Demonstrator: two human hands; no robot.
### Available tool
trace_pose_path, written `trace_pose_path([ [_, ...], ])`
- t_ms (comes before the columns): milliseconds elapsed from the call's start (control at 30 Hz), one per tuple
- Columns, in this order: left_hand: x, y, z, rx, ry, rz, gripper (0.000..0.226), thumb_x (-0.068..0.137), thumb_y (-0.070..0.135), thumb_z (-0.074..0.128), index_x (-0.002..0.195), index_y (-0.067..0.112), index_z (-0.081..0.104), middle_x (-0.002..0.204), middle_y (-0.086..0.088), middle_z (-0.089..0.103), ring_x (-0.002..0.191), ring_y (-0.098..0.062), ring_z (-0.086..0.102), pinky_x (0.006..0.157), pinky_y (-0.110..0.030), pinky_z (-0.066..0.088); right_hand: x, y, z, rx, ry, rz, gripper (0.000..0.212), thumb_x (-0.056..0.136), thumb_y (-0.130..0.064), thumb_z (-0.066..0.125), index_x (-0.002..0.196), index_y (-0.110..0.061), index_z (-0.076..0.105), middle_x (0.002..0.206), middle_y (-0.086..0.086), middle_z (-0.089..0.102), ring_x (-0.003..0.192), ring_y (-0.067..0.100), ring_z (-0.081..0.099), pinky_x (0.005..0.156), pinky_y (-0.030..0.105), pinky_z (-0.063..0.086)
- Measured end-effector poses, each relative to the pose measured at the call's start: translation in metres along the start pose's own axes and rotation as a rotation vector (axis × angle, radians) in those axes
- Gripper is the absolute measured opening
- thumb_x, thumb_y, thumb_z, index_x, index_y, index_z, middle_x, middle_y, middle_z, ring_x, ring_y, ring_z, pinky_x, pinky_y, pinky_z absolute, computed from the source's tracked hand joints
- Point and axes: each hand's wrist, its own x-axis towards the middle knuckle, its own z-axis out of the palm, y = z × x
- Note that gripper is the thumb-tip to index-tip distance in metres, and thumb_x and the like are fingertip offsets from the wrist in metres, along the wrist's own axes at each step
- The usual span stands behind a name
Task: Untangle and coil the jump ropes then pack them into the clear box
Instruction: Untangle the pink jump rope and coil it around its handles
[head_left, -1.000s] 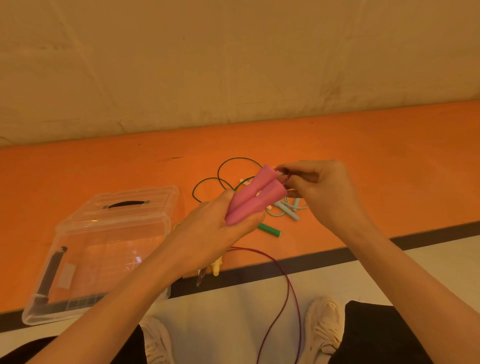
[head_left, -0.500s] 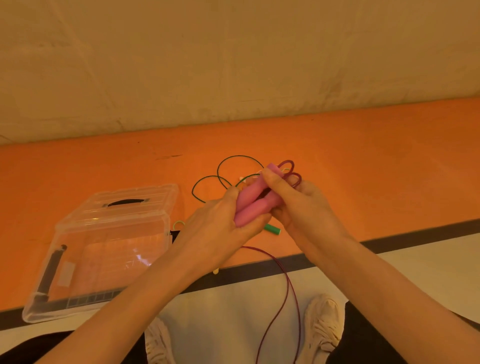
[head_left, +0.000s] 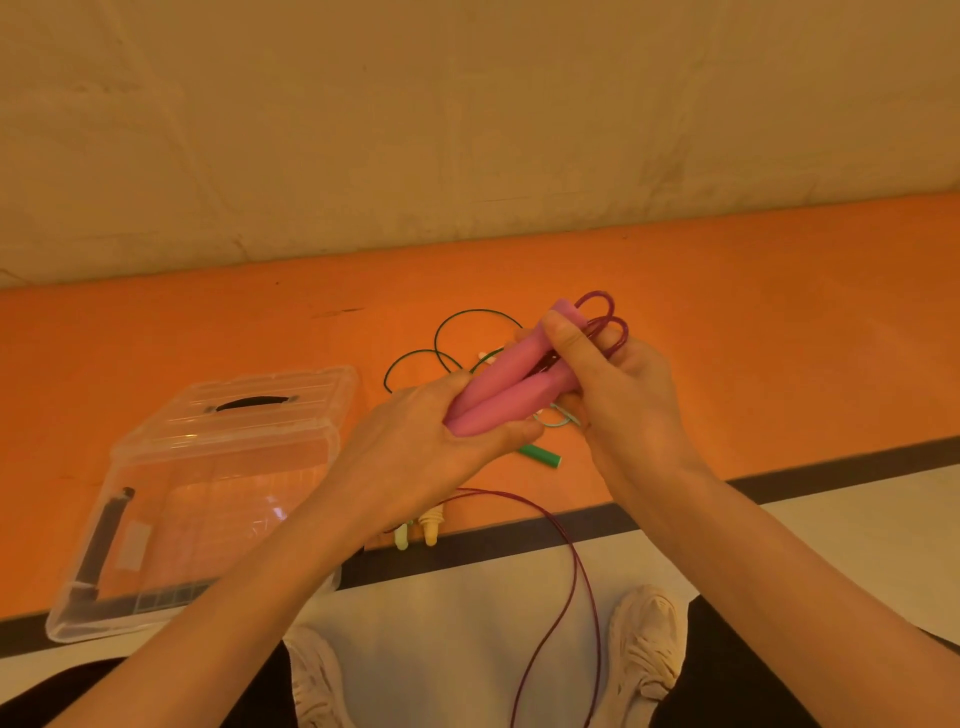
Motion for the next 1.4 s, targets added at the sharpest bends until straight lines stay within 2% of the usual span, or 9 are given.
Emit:
trace_pose_path([
  [267,0.003,-0.004,0.003,-0.021,0.012,0.019,0.069,0.063,0.089,0.044,0.098,0.031,0.057,0.067,0.005,0.060,0.054,-0.011,0.053,0.053,-0.038,0.043,0.002,-0.003,-0.001,0.035,0.047,-0.035,0.020,0.091,-0.018,0.063,0.097,0.000,0.069,0.092,0.012,0.073,0.084,0.019,0.069,0.078,0.035,0.057],
  [533,-0.002,0.003,0.002,0.130,0.075,0.061,0.065,0.073,0.086,0.037,0.102,0.030,0.052,0.072,0.008,0.059,0.063,-0.010,0.056,0.056,-0.035,0.043,0.000,-0.002,-0.002,0.041,0.054,-0.032,0.023,0.091,-0.020,0.063,0.099,0.001,0.068,0.101,0.018,0.072,0.091,0.025,0.069,0.079,0.035,0.057],
  [767,0.000,0.001,-0.004,0.074,-0.024,0.044,0.059,0.074,0.081,0.043,0.104,0.031,0.052,0.067,0.006,0.057,0.058,-0.012,0.054,0.054,-0.034,0.041,-0.001,0.001,0.000,0.035,0.035,-0.047,0.019,0.092,-0.017,0.062,0.095,0.000,0.069,0.096,0.018,0.072,0.088,0.024,0.069,0.070,0.028,0.058],
  [867,0.001,0.001,-0.003,0.064,0.042,0.061,0.058,0.075,0.083,0.044,0.100,0.031,0.053,0.066,0.008,0.056,0.056,-0.009,0.053,0.052,-0.033,0.040,0.001,0.000,0.000,0.049,0.037,-0.034,0.023,0.091,-0.020,0.063,0.098,0.001,0.068,0.099,0.018,0.072,0.088,0.023,0.068,0.075,0.032,0.057],
  [1000,0.004,0.001,-0.007,0.011,0.002,0.081,0.068,0.071,0.085,0.039,0.103,0.028,0.054,0.064,0.002,0.060,0.053,-0.014,0.056,0.053,-0.041,0.047,0.002,-0.001,-0.002,0.048,0.034,-0.025,0.030,0.091,-0.023,0.063,0.103,0.005,0.066,0.103,0.021,0.070,0.089,0.024,0.067,0.078,0.033,0.056],
  [1100,0.005,0.002,-0.007,-0.004,-0.016,0.073,0.067,0.073,0.084,0.039,0.101,0.025,0.054,0.061,0.001,0.057,0.050,-0.013,0.053,0.052,-0.040,0.045,0.004,-0.004,-0.004,0.021,0.013,-0.011,0.032,0.089,-0.025,0.065,0.103,0.004,0.066,0.106,0.023,0.069,0.096,0.030,0.068,0.083,0.036,0.056],
  [1267,0.005,0.006,-0.013,-0.078,0.001,0.046,0.055,0.075,0.073,0.044,0.086,0.019,0.052,0.058,0.007,0.046,0.046,-0.005,0.042,0.047,-0.022,0.032,0.009,-0.005,-0.013,-0.021,-0.273,0.101,0.040,0.078,-0.038,0.074,0.102,-0.007,0.064,0.098,0.009,0.066,0.107,0.027,0.065,0.095,0.033,0.049],
  [1333,0.006,0.005,-0.014,-0.081,0.021,0.045,0.058,0.079,0.076,0.046,0.085,0.019,0.052,0.060,0.007,0.045,0.048,-0.006,0.040,0.049,-0.025,0.032,0.005,0.003,-0.015,-0.072,-0.452,0.154,0.032,0.076,-0.030,0.072,0.101,-0.011,0.064,0.103,0.003,0.069,0.109,0.018,0.064,0.099,0.031,0.043],
  [1400,0.007,0.003,-0.014,-0.111,0.044,0.041,0.057,0.078,0.074,0.047,0.089,0.018,0.054,0.061,0.006,0.046,0.050,-0.009,0.041,0.050,-0.029,0.034,0.000,0.013,-0.014,-0.148,-0.614,0.194,0.042,0.075,-0.016,0.067,0.116,-0.013,0.061,0.121,0.002,0.066,0.119,0.014,0.058,0.105,0.032,0.040],
])
